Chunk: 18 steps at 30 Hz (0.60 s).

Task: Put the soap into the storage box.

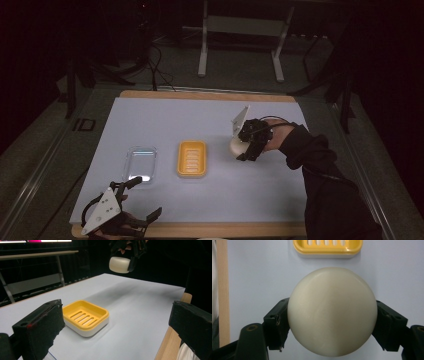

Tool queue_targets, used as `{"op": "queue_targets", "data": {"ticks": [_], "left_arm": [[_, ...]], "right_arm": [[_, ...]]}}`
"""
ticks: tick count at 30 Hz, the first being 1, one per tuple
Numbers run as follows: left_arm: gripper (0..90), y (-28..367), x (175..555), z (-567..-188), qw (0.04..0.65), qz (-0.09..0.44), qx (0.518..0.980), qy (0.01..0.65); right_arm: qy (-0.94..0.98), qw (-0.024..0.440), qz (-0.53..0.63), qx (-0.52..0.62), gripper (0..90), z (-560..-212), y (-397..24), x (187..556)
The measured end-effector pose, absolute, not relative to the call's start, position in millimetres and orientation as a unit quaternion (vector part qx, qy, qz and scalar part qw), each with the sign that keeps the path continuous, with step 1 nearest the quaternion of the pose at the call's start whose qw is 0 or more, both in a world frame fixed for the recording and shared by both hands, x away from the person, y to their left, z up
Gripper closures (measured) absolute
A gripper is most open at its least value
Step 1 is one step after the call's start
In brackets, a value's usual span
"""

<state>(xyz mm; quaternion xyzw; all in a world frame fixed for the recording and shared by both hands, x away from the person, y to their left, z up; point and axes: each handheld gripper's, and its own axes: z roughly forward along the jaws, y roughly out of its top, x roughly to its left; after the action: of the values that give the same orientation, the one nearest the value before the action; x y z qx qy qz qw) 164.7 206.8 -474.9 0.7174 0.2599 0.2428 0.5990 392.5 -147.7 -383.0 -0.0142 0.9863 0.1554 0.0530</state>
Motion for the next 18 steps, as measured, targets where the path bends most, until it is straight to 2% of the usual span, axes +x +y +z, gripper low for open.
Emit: {"op": "queue_targets", "data": {"ticks": [18], "left_arm": [[0.1,206.9,164.1,-474.8,0.602,0.242,0.714,0.262]], "right_arm": [[0.982,0.044,0.175,-0.058,25.0,-389.6,-106.2,391.4]]}}
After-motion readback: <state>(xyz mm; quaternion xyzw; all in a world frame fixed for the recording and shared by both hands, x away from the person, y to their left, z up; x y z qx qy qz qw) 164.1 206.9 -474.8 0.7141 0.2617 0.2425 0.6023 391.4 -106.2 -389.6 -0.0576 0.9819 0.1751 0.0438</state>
